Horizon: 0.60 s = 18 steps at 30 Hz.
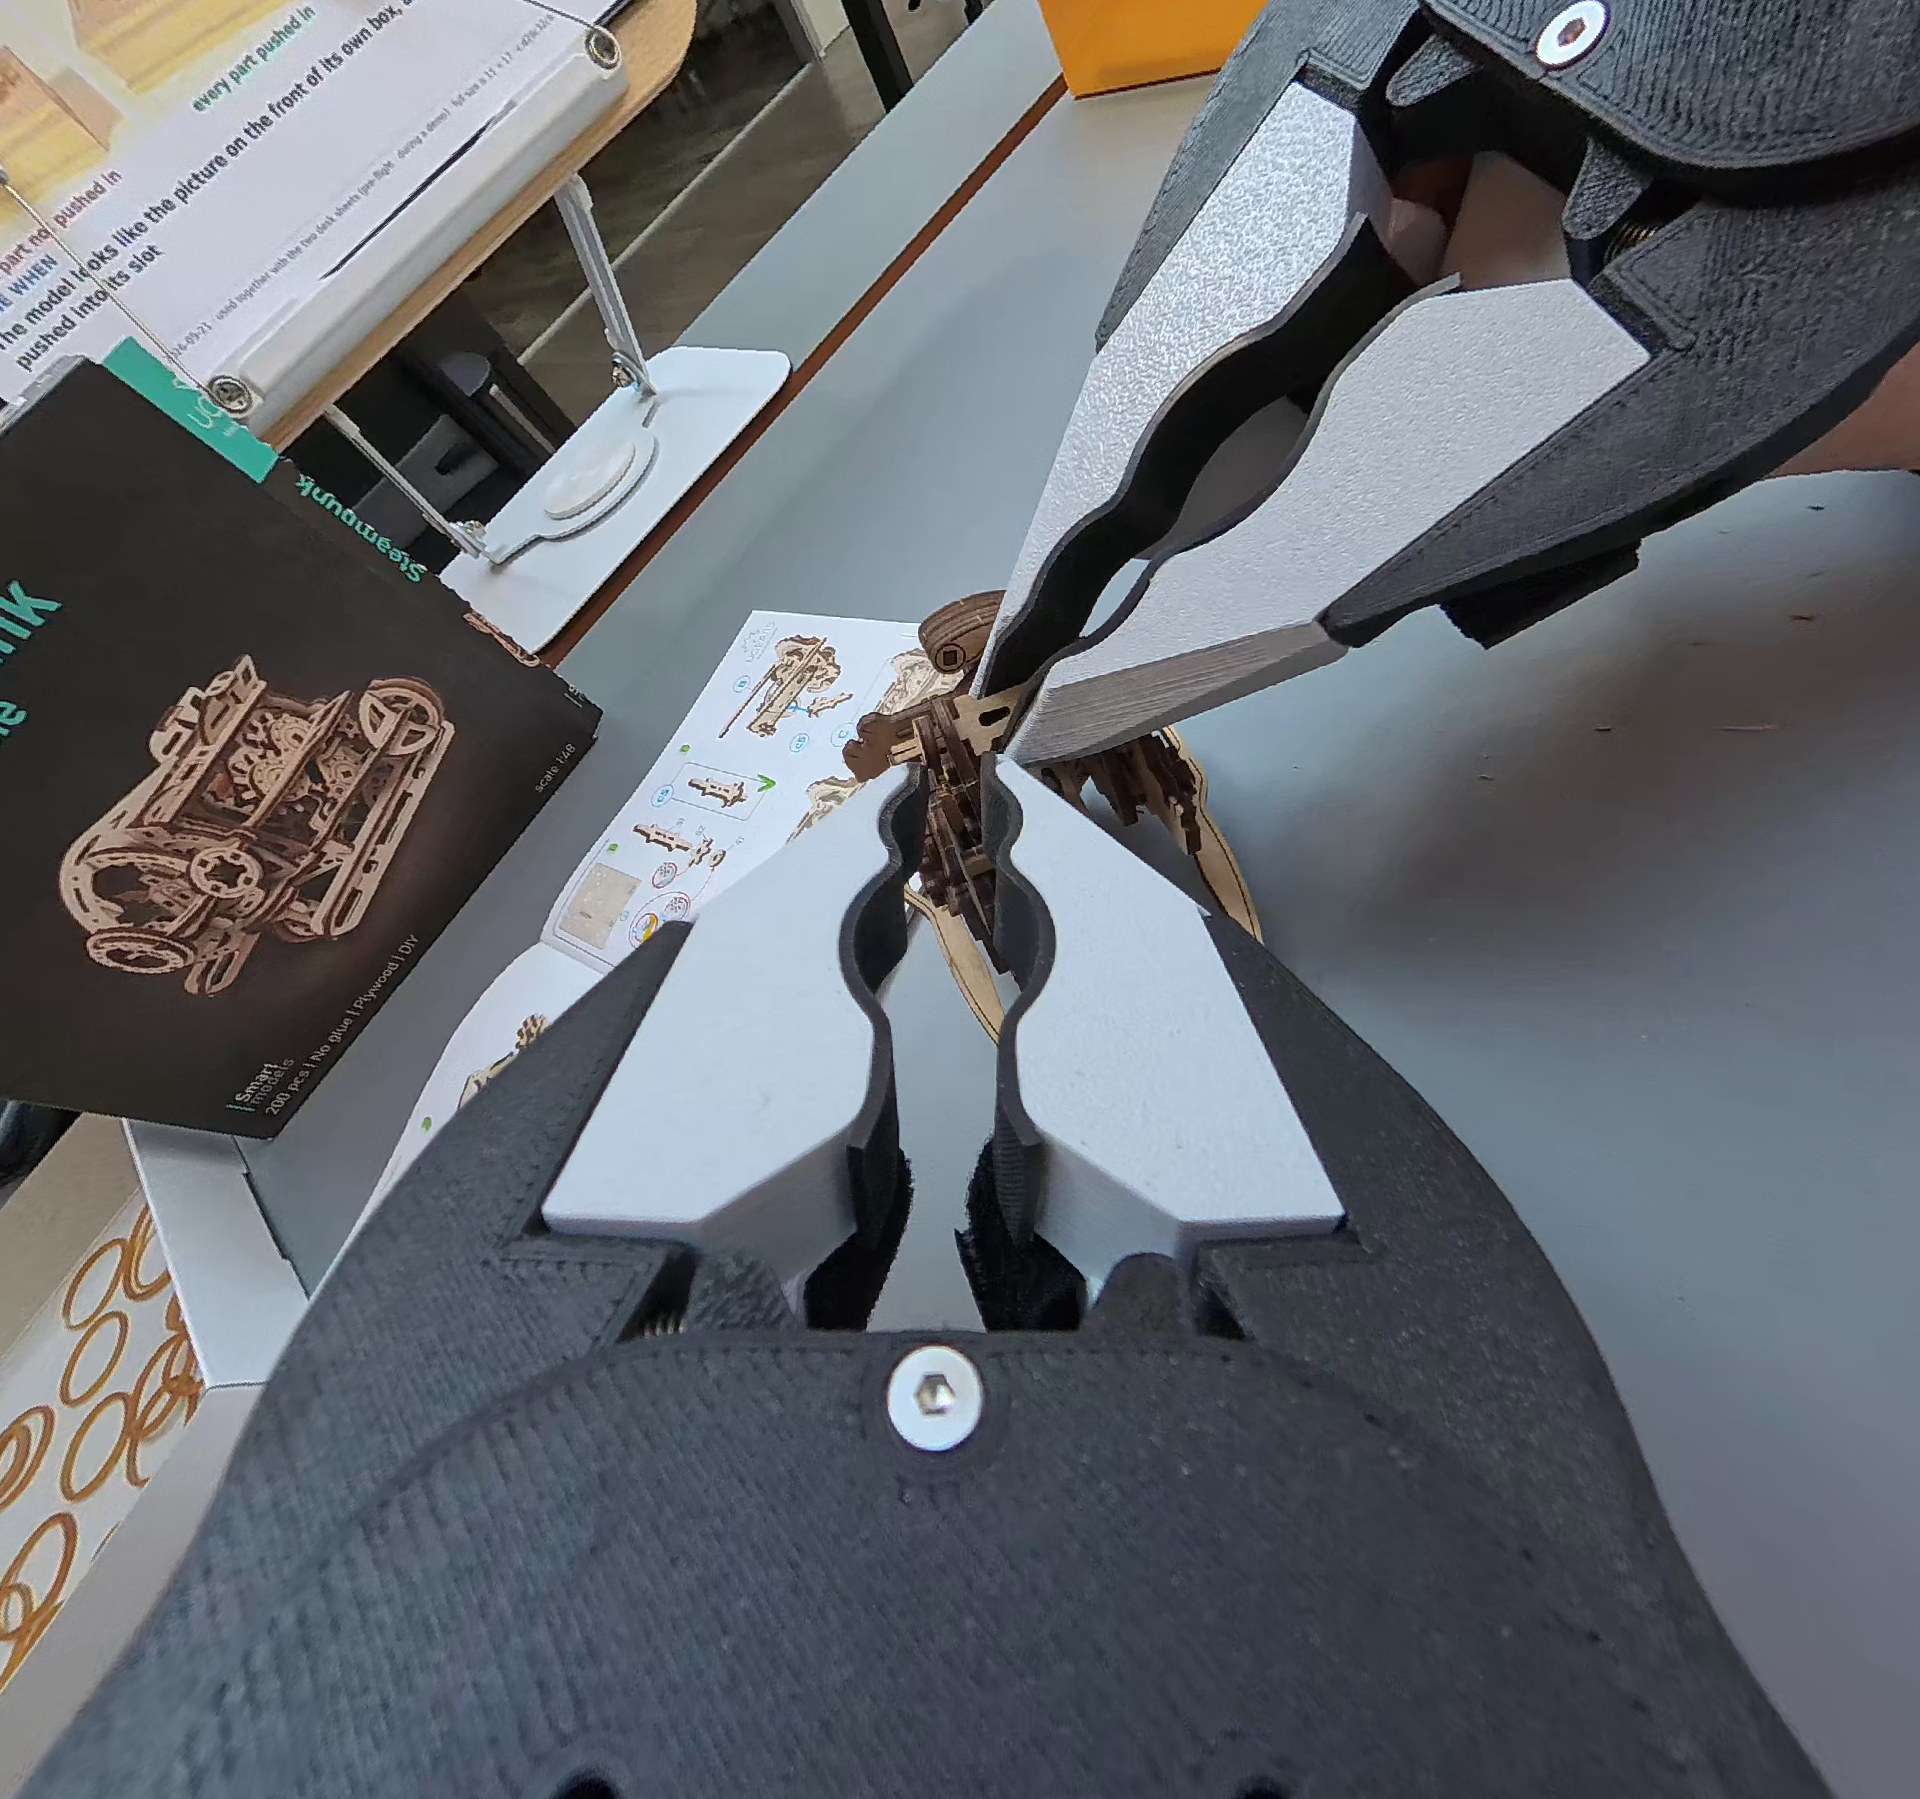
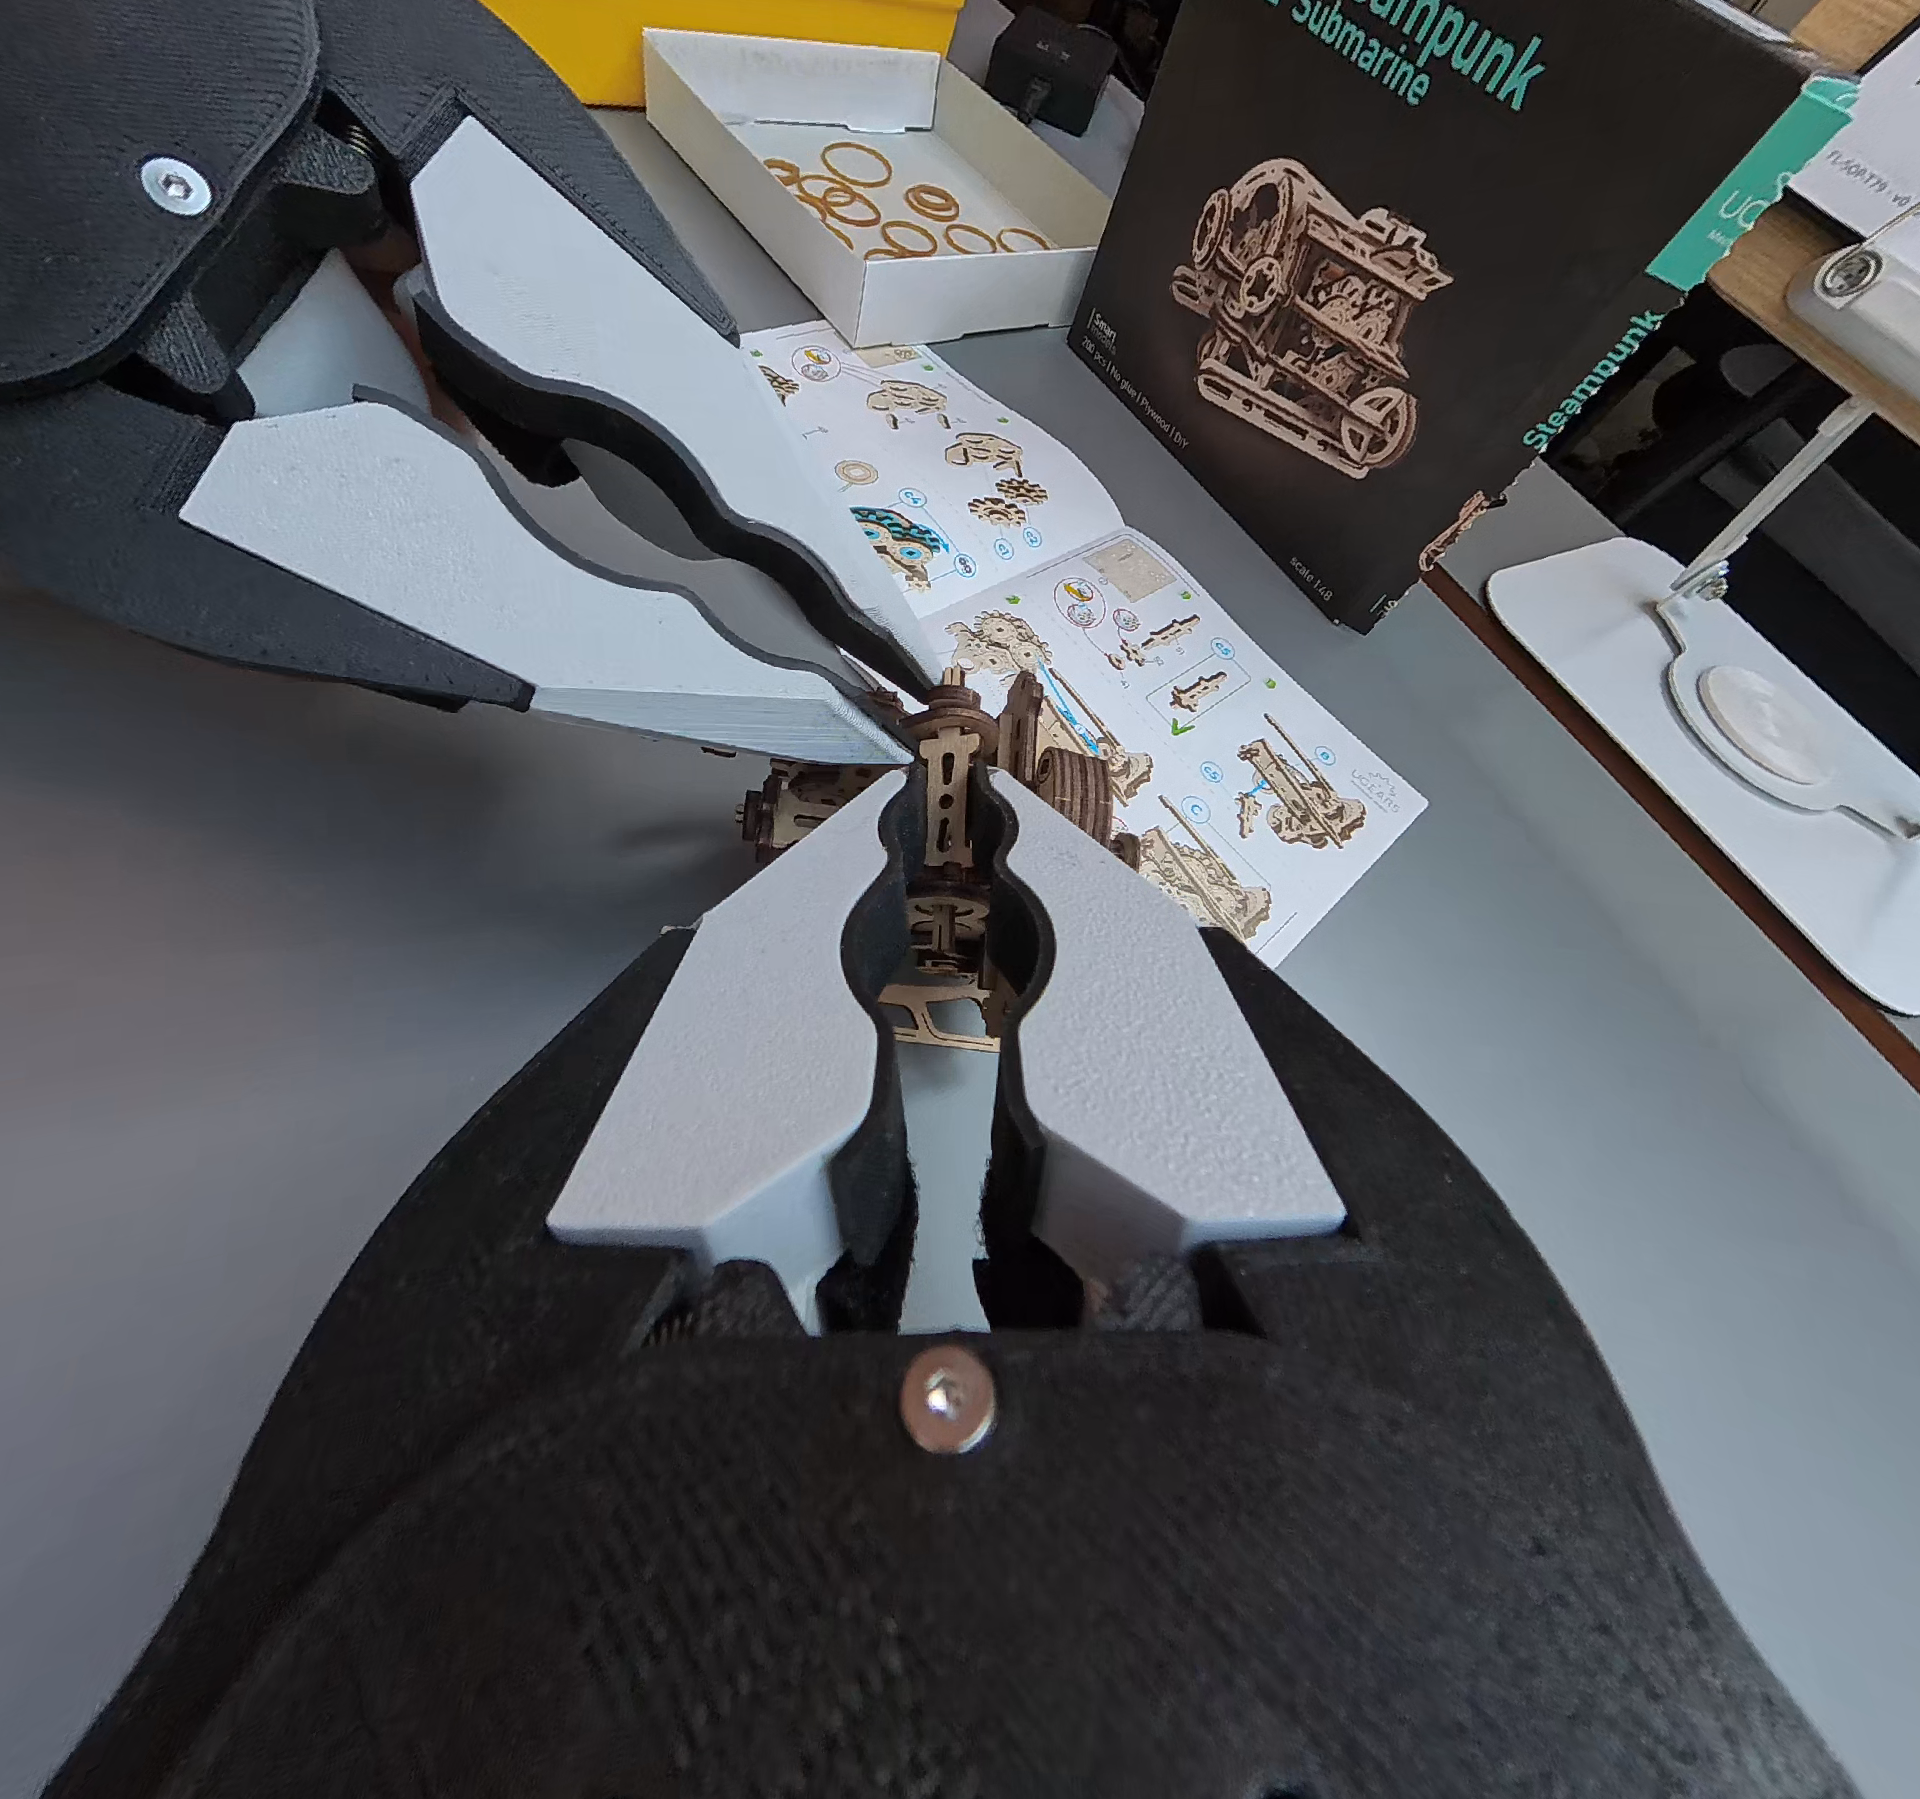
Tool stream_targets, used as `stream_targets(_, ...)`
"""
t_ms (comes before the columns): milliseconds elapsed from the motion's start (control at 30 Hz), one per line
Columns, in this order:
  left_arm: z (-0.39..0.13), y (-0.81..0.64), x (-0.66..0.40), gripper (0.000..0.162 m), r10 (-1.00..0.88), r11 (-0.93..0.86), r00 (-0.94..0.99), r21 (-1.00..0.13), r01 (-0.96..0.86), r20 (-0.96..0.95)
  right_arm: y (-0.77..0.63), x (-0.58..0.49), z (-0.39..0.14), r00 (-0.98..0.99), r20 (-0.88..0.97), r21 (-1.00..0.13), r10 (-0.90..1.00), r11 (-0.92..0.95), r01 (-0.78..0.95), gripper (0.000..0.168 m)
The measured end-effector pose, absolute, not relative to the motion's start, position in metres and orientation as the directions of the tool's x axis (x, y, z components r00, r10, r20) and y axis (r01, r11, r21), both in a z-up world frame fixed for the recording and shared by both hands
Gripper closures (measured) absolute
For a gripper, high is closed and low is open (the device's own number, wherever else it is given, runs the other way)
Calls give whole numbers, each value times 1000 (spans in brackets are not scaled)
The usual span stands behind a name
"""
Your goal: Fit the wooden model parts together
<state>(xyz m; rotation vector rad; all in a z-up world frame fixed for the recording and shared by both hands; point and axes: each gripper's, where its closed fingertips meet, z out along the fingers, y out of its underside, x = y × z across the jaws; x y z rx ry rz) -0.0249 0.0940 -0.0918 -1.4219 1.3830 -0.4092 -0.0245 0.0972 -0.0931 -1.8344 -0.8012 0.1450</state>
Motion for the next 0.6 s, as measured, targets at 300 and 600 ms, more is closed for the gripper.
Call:
stream_targets(300, -96, 92, -26, 157, -887, 204, 266, -837, -507, -377, 96, -26, -96, 759, 276, -861, 590, -198, 468, 163)
stream_targets(600, -99, 91, -25, 158, -879, 207, 271, -827, -523, -392, 96, -26, -99, 762, 268, -863, 590, -205, 462, 164)
